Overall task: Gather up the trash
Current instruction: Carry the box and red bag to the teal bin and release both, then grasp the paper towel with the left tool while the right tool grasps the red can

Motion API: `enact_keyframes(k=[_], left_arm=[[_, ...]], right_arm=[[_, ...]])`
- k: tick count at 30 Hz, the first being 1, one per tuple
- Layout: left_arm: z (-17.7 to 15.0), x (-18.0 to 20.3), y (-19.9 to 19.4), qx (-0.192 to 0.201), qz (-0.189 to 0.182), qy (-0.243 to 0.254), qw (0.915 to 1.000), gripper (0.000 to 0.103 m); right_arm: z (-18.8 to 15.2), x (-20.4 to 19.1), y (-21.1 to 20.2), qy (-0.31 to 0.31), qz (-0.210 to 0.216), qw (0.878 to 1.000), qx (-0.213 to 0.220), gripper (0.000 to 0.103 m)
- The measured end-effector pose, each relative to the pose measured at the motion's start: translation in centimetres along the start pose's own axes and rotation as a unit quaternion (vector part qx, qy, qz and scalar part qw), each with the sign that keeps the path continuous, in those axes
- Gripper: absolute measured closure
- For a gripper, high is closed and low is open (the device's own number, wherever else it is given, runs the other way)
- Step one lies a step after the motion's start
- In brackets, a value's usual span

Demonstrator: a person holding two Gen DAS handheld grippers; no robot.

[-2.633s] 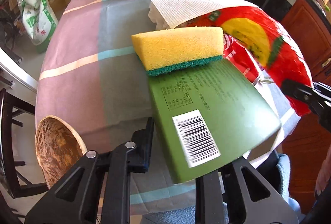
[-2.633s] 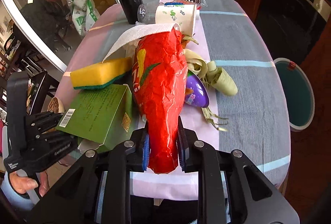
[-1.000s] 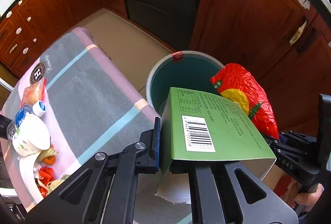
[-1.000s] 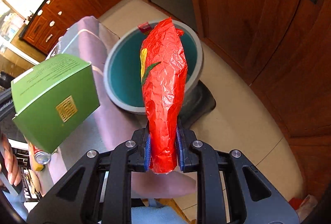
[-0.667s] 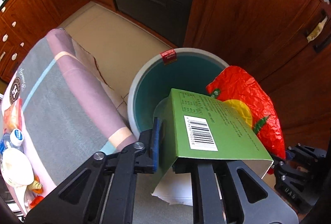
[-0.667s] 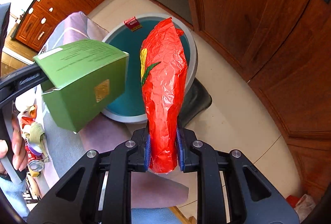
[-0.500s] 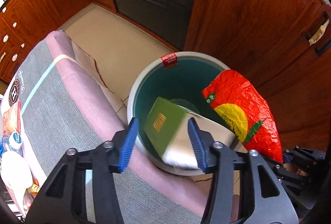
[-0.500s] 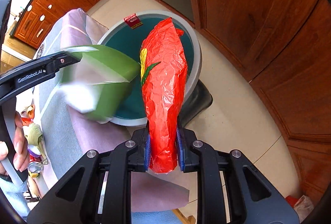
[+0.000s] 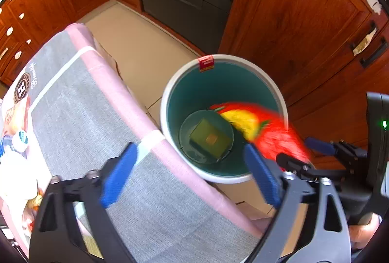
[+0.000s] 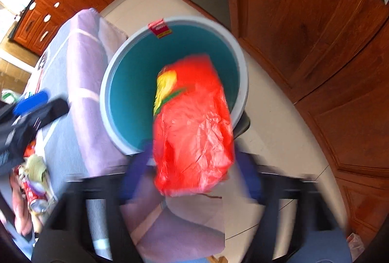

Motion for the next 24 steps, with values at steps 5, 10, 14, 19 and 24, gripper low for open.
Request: enact_keyframes(k=[5, 10, 14, 19, 24], left_arm=[[-0.8, -0.4, -0.3, -0.006, -0.008, -0.006, 0.9999, 0.007], [-1.7, -0.8, -0.9, -0.008, -0.009, -0.011, 0.9999, 0.006], [-2.8, -1.6, -2.3, -0.001, -0.008, -0.018, 0.9998, 0.006], [-4.9, -3.2, -4.6, 0.011, -0.003, -0.033, 0.9994, 0.006], [-7.9, -6.1, -7.1, 0.021, 0.008, -0.061, 0.9979, 0.006]], right_arm=[[-0.4, -0.4, 0.3, 0.009, -0.001, 1.000, -0.016, 0.023], [-1.4, -0.9, 0.0, 0.011, -0.008, 1.000, -0.024, 0.023], [-2.1, -1.9, -0.8, 0.005, -0.009, 1.000, -0.020, 0.023], [-3.1, -4.0, -2.5, -0.010, -0.004, 1.000, -0.009, 0.023], [-4.1, -6.9, -4.3, -0.030, 0.001, 1.000, 0.004, 0.017]])
Point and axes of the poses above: each gripper's, at about its wrist camera, not at the fingertips, and y roughly the way its jaws point, x to its right, z to its top, the point moved 4 cm from there along y, roughly the way its jaws point, and after that the axes turned 4 degrees about x, right-handed, at the moved point
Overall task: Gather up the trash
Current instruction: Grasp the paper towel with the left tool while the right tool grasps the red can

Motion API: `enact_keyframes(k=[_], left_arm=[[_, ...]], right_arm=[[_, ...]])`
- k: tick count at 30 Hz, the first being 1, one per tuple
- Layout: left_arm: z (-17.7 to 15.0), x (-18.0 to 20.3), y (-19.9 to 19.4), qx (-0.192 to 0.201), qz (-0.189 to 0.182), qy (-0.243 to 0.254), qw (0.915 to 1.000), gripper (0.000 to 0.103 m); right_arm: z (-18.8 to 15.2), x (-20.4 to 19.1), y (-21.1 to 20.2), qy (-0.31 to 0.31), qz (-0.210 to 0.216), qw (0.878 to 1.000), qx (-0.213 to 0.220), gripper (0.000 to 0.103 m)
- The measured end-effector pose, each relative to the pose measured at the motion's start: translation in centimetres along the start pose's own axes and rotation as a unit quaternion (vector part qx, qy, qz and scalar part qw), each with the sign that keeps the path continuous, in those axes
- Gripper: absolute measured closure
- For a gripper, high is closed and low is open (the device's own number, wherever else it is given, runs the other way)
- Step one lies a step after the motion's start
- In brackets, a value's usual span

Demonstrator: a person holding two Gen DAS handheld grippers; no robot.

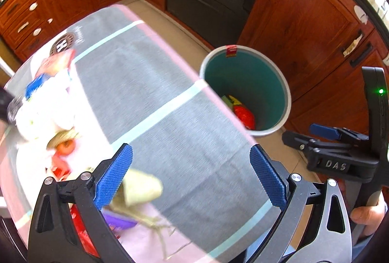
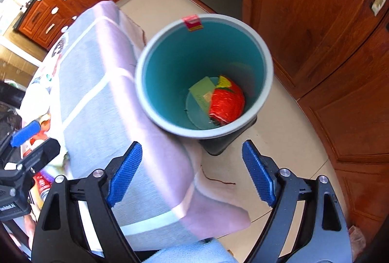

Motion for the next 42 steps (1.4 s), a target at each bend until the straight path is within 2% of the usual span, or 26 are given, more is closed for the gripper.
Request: enact_keyframes(k=[11, 14, 22, 25, 32, 36, 42], left_arm=[[-6.2, -9.5, -6.3, 0.032, 0.029, -0.078, 0.9960, 0.005], [-8.0, -11.9, -7.6, 0.041, 0.041, -0.100, 0.9933, 0.005], [-12.8, -17.1, -9.9, 0.051, 0.033, -0.156, 0.9859, 0.004], [-14.7, -19.0, -10.2, 0.048, 0.043, -0.168, 0.9836, 0.004], [-18.1, -21.2, -9.3, 0.024, 0.028, -0.208, 0.9773, 0.004], [-18.8, -21.1, -8.8, 0.015, 0.014, -0.211, 0.9774, 0.004], [-18.8, -21.2, -8.0, 0.007, -0.002, -0.214, 0.9767, 0.004]], right_arm=[[-2.8, -10.0, -2.0, -0.079, 0.022, 0.997, 0.004, 0.017], [-3.8, -13.3, -1.9, -0.110, 0.027, 0.994, -0.005, 0.017], [-6.6, -21.4, -2.1, -0.182, 0.034, 0.983, -0.015, 0.017], [-7.7, -23.8, -1.9, -0.203, 0.039, 0.978, -0.020, 0.017], [-9.9, -27.9, -1.1, -0.229, 0.053, 0.971, -0.037, 0.018], [-10.5, -29.4, 0.0, -0.238, 0.056, 0.968, -0.055, 0.031], [-10.8, -30.8, 1.6, -0.249, 0.056, 0.964, -0.073, 0.034]])
Point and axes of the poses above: each gripper's, at about its wrist camera, not at the fingertips, and y roughly the way its jaws point, x to its right, z to its top, the point moved 4 cm from there along y, roughly the way its jaws point, and after that the axes turned 4 degrees about x, right-handed, at the moved point
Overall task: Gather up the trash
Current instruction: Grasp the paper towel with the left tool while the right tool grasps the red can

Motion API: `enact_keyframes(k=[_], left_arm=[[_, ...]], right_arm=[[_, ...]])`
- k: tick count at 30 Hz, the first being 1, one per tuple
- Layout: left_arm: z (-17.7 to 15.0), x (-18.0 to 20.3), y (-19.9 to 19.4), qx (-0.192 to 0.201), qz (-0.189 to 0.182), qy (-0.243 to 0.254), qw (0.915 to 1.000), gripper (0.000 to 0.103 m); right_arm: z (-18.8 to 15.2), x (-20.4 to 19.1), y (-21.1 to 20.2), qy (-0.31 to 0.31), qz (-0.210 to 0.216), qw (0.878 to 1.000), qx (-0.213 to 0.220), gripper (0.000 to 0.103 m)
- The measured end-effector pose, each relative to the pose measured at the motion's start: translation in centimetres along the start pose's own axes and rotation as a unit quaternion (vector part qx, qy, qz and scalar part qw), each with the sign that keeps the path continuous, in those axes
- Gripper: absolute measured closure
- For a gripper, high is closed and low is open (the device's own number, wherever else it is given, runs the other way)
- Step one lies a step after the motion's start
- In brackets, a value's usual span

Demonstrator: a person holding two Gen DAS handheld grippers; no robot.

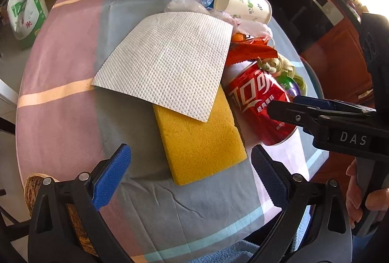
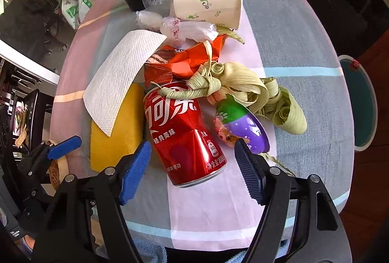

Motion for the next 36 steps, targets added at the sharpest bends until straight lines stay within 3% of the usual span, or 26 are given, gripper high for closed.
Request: enact_keyframes(k=[9, 15, 22, 23, 25, 26, 28, 32, 34, 36], left_arm=[[1.6, -2.0, -0.2, 0.009, 0.006, -0.004, 0.9999, 0.004], [4.3, -1.9, 0.5, 0.008, 0.029, 0.053, 0.9981, 0.004], [6.5, -1.0, 3.4, -0.009, 0.019, 0.109, 0.9938, 0.005], [6.5, -1.0, 3.8, -0.008, 0.017, 0.110, 0.9937, 0.009], [6.4, -0.7, 3.5, -0.006, -0.016, 0.102, 0.9946, 0.030], [6.4, -0.6, 3.3, -0.004, -0.022, 0.101, 0.9946, 0.033], [6.4, -0.5, 2.3, 0.014, -0.006, 0.107, 0.9941, 0.048], [6.3, -0.6, 0.3, 0.030, -0.011, 0.102, 0.9943, 0.058], [6.0, -0.7, -0.4, 0.036, -0.003, 0.099, 0.9944, 0.080], [5.8, -1.2, -0.9, 0.037, -0.001, 0.088, 0.9954, 0.090]], right_arm=[[1.3, -0.9, 0.9, -0.003, 0.011, 1.000, -0.011, 0.034], [0.9, 0.5, 0.7, 0.033, 0.046, 0.998, -0.020, 0.034], [-0.2, 2.3, 1.0, 0.064, 0.046, 0.996, -0.029, 0.034], [-0.2, 2.3, 1.1, 0.062, 0.045, 0.997, -0.029, 0.034], [-0.2, 2.3, 1.2, 0.059, 0.042, 0.997, -0.030, 0.034], [-0.1, 2.2, 1.2, 0.058, 0.042, 0.997, -0.032, 0.034], [-0.1, 2.1, 1.3, 0.056, 0.040, 0.997, -0.032, 0.034], [-0.1, 1.6, 1.5, 0.049, 0.038, 0.998, -0.031, 0.034], [-0.1, 1.3, 1.7, 0.046, 0.039, 0.998, -0.033, 0.034], [0.2, 0.7, 2.2, 0.041, 0.037, 0.998, -0.033, 0.034]])
Point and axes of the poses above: each gripper's, at about its wrist camera, not at the fingertips, and y roughly the way its jaws point, x to its right, z to its top, the point moved 4 cm from there along y, roughly the way its jaws point, and after that the axes turned 4 degrees about x, right-handed, at the moved point
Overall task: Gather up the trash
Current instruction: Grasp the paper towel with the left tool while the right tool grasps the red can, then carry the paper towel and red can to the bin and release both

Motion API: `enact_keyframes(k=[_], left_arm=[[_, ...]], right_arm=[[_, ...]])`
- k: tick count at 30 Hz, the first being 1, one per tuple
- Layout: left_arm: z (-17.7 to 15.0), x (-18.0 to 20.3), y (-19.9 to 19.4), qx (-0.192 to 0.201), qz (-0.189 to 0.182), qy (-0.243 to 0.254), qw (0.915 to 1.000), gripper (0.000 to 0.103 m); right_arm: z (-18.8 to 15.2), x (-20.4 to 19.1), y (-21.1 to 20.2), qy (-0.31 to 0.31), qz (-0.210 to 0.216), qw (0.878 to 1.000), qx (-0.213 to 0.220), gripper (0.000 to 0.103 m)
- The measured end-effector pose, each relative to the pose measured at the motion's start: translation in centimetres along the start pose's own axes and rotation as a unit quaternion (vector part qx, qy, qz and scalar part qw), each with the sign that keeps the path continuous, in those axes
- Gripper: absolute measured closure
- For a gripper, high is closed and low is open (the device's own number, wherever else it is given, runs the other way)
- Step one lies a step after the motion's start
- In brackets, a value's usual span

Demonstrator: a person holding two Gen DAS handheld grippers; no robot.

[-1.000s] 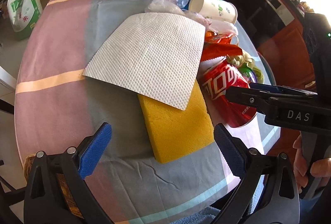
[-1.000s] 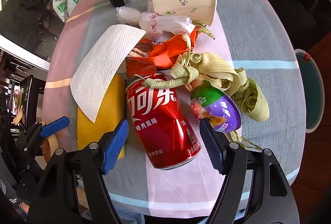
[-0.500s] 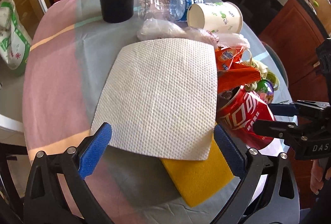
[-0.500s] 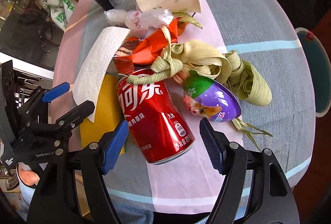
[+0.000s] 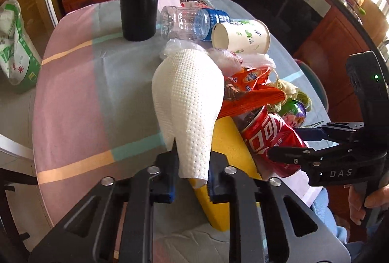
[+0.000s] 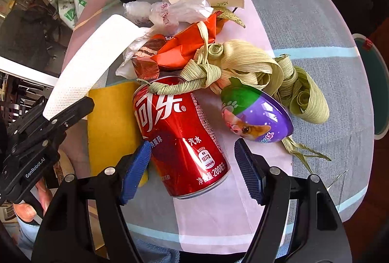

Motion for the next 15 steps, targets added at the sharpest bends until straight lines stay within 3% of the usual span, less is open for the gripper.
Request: enact_keyframes(k=[6, 7, 8, 9, 15], left_arm=[[-0.8, -0.6, -1.6, 0.008, -0.002, -0.010, 0.9999, 0.096], [-0.9, -0.5, -1.9, 0.011, -0.001, -0.009, 0.9999, 0.096], [-1.0, -0.4, -2.3, 0.014, -0.002, -0.009, 0.9999, 0.096], [-1.1, -0.2, -2.7, 0.017, -0.004, -0.009, 0.9998, 0.096], [-0.8, 1.5, -4.9, 0.039, -0.013, -0.005, 0.9992, 0.097]], right_arm=[[0.0, -1.3, 1.8, -0.012, 0.002, 1.000, -0.010, 0.034], [-0.1, -1.3, 1.9, -0.013, 0.004, 1.000, -0.009, 0.037], [-0.2, -1.4, 2.1, -0.015, 0.006, 1.000, -0.009, 0.048], [-0.3, -1.5, 2.1, -0.017, 0.006, 1.000, -0.010, 0.052], [-0.7, -1.4, -0.1, -0.021, 0.009, 0.999, 0.023, 0.053]])
Point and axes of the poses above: each gripper's, at about its wrist camera, not at the fingertips, and y roughly the way its jaws point, x to its right, z to its top, the point moved 4 cm from there along y, roughly the way its jaws point, and after that the axes turned 4 degrees about x, right-handed, at the moved point
